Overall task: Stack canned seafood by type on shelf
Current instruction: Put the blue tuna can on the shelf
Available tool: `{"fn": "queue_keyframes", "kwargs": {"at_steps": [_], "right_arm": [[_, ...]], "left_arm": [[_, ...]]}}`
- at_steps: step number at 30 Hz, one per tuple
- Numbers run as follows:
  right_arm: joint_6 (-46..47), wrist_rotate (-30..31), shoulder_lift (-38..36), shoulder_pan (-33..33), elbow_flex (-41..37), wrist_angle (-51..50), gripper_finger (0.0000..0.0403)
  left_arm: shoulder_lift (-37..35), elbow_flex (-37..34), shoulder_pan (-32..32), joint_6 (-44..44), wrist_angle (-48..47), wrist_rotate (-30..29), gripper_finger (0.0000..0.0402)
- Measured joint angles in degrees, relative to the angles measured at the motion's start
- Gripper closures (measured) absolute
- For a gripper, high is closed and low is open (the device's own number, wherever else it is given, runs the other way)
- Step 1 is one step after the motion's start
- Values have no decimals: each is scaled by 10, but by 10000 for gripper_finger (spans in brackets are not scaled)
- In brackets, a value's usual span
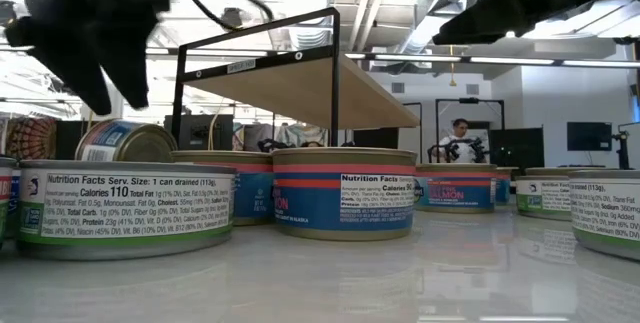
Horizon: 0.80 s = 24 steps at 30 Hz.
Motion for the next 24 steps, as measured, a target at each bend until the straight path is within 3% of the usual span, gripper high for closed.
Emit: {"fn": "queue_keyframes", "kwargs": {"at_steps": [4, 7, 24], "right_arm": [[1, -15, 0, 0, 0, -2, 152], [1, -25, 0, 0, 0, -4, 152], [7, -87, 0, 1, 0, -6, 152]], "left_arm": [[62, 82, -9, -43, -102, -53, 126], [86, 115, -11, -50, -118, -50, 126], [85, 97, -7, -49, -120, -31, 126]]}}
